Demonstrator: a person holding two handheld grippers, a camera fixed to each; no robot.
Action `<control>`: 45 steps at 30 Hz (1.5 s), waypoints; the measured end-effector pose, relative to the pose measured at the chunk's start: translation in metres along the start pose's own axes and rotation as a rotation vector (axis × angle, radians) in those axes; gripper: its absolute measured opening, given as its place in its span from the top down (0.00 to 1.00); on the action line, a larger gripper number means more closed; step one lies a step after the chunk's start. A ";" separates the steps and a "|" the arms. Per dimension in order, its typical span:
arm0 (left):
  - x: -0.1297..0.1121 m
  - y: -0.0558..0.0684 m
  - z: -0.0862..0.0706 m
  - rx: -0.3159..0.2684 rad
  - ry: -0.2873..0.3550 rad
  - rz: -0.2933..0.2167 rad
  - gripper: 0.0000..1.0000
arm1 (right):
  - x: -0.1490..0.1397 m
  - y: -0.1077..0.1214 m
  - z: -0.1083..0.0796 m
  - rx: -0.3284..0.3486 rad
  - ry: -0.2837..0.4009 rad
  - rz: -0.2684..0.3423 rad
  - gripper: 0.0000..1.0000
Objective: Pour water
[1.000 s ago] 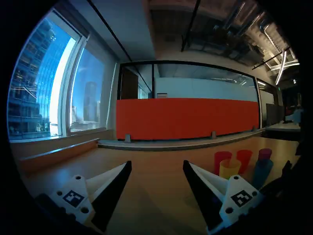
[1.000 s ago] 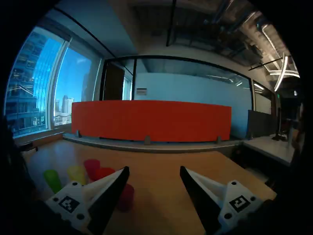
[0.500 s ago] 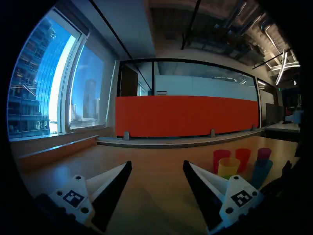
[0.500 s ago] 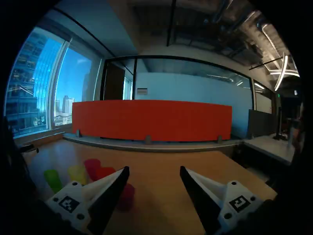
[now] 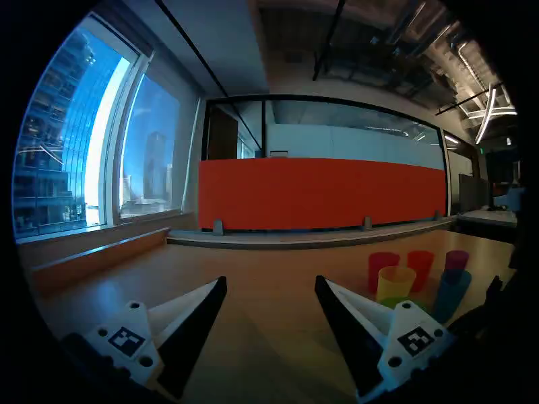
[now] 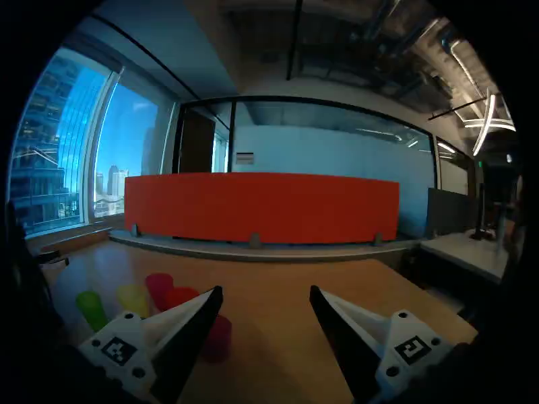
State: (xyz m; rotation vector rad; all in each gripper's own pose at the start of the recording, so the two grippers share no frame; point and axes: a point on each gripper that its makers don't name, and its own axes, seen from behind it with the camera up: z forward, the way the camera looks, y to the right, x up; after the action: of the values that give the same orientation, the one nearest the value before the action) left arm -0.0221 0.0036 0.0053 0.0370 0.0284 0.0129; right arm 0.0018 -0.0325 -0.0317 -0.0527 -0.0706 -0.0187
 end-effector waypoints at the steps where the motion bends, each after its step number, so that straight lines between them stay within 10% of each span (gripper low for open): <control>1: 0.000 0.000 0.000 0.000 0.000 0.000 0.03 | 0.000 0.000 0.000 0.000 0.001 0.001 0.00; 21: -0.001 0.001 0.002 -0.003 -0.004 0.002 0.03 | 0.007 -0.003 -0.010 0.026 0.049 -0.031 0.00; 45: -0.001 0.001 0.003 -0.003 -0.004 0.003 0.02 | -0.026 0.009 0.021 -0.022 0.113 0.003 0.00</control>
State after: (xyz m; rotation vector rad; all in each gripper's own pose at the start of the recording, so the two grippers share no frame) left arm -0.0231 0.0042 0.0084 0.0344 0.0239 0.0157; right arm -0.0250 -0.0223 -0.0134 -0.0734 0.0426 -0.0196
